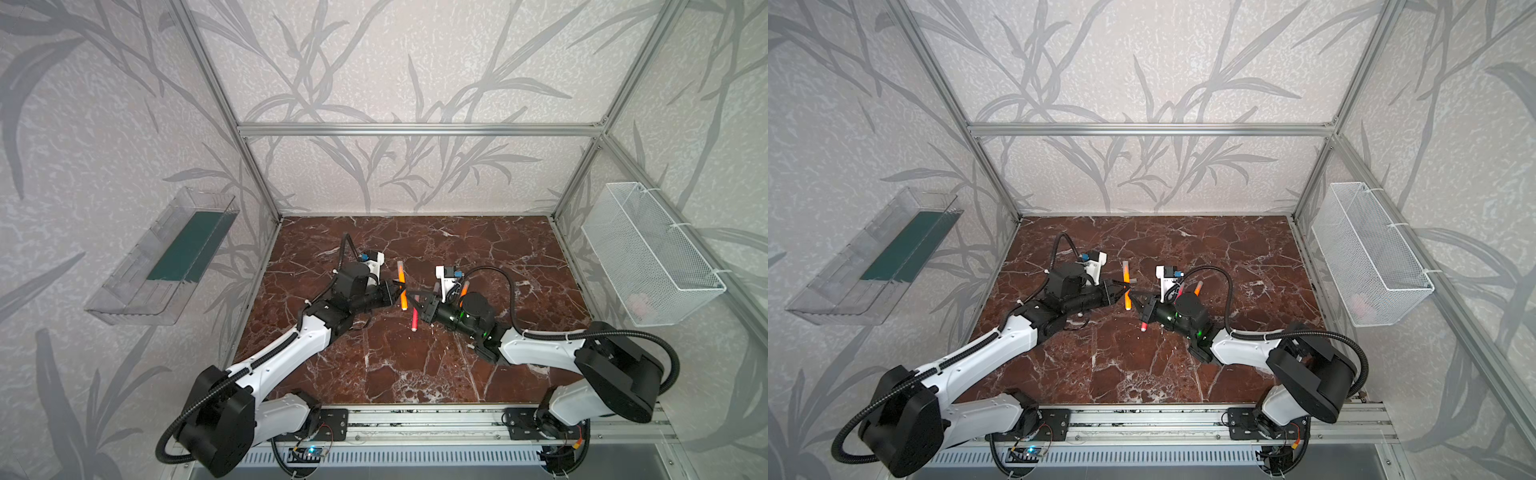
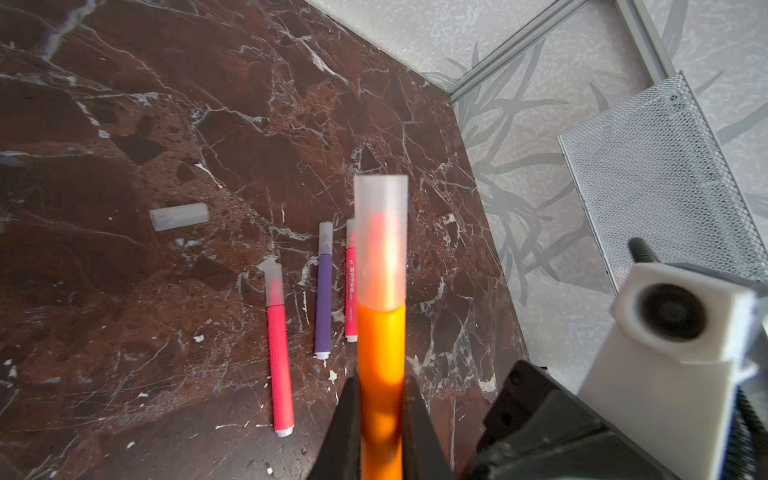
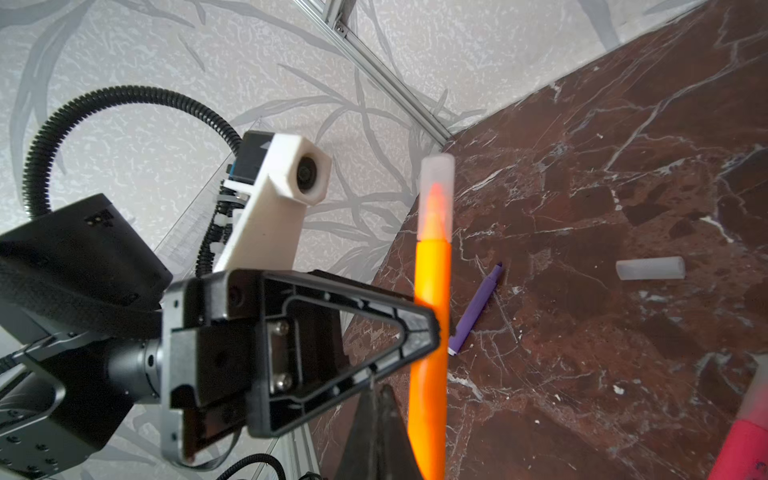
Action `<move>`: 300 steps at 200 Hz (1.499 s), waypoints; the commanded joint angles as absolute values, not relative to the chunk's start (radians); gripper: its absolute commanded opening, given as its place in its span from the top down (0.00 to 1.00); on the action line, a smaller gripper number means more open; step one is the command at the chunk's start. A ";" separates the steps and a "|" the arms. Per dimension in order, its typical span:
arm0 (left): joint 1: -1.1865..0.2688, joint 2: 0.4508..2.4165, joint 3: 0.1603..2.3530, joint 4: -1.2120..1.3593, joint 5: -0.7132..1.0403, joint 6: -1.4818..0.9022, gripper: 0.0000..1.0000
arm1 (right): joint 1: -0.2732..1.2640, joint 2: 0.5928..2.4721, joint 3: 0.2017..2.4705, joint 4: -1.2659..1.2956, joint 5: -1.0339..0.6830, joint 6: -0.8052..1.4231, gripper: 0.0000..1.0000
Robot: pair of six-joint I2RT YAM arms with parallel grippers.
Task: Insert the pens into the pen caps
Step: 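Push the white cap down onto the orange marker tip with the right gripper, then press the cap further onto the orange marker with the right gripper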
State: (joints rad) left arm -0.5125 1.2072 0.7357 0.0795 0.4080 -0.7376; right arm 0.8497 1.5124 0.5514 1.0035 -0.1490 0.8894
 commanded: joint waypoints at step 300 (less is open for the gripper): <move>-0.656 1.154 0.782 -0.010 0.404 -0.561 1.00 | 0.758 1.446 0.804 0.502 -0.121 0.810 1.00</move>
State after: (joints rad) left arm -0.6582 1.1889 0.7689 -0.0326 0.4145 -0.5682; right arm 0.7597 1.4544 0.8257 0.4839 -0.0948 0.8131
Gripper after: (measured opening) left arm 0.139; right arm 0.163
